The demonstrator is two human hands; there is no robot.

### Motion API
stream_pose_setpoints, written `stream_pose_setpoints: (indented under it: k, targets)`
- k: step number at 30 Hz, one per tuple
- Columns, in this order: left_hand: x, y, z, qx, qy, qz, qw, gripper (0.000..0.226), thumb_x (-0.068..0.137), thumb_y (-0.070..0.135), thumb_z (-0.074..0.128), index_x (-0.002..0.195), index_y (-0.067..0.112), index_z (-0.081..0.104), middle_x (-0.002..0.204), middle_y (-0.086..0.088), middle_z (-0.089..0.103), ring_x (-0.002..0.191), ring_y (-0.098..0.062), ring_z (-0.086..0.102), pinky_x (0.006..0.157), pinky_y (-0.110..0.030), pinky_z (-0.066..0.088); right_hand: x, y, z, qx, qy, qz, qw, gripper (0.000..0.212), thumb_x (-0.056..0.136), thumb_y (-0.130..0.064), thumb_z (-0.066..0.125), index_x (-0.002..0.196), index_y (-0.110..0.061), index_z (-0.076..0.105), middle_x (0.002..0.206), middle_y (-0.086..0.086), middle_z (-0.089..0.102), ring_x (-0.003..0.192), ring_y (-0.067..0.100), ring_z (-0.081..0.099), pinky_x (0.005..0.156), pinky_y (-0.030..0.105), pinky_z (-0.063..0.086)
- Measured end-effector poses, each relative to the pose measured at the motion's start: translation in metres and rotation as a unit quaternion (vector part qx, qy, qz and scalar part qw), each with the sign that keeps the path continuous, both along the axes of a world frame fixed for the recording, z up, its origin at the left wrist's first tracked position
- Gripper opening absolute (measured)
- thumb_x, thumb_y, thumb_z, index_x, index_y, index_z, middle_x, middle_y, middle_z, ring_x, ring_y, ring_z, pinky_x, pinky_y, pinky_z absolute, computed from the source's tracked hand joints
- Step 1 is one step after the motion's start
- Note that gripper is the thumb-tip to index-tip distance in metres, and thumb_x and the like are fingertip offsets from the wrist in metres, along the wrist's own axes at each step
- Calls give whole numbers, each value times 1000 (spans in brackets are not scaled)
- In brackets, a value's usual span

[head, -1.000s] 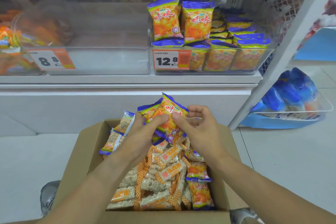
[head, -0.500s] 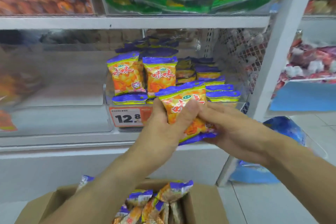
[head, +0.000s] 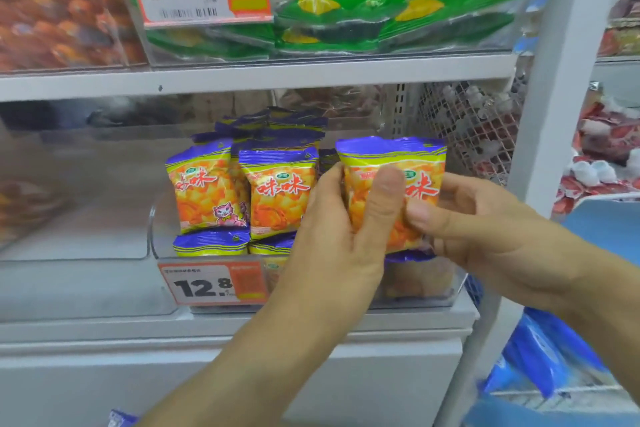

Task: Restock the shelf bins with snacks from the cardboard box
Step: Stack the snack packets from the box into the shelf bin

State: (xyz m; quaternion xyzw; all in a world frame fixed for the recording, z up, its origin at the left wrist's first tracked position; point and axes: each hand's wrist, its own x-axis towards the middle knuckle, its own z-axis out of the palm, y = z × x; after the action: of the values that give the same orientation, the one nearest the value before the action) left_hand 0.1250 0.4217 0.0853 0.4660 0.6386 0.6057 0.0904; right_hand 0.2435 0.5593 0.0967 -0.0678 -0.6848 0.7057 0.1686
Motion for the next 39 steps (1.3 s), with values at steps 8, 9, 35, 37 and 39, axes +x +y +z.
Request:
stream_pose_setpoints:
  k: [8,9,35,37,39]
  targets:
    - [-3,-20,-5,-103,110,89,985,54,94,71,16,115,35,51,112,16,51,118,-7,46,103,-27,35,-22,-17,-6,-18,55,-105,993,52,72,-10,73,122,0,65,116,18,72,111,35,68,100,50,53]
    - [-5,-26,-9,-108,142,127,976,55,96,69,19,116,33,54,111,15,53,115,-10,48,102,-32,37,-23,-17,-7,-26,55,-122,991,50,71,-12,74,120,0,66,113,18,73,107,33,70,101,50,53]
    - [-48,-48,-25,-39,316,189,929,9,73,17,67,75,25,69,75,13,61,76,-15,50,69,-39,44,-73,8,21,63,61,-295,951,42,74,-11,86,112,-8,68,105,7,77,97,21,74,82,34,58]
    - [-43,-53,-23,-46,318,183,929,8,72,20,65,74,27,69,75,13,61,75,-14,50,68,-39,44,-75,12,25,81,43,-297,951,33,75,-8,84,105,-8,70,102,6,78,96,22,74,87,39,58]
    - [-35,-61,-26,-56,328,174,927,7,72,22,66,73,28,69,74,14,61,74,-15,51,65,-41,46,-77,15,23,90,25,-293,951,29,75,-5,84,101,-8,70,100,7,78,95,24,75,92,44,58]
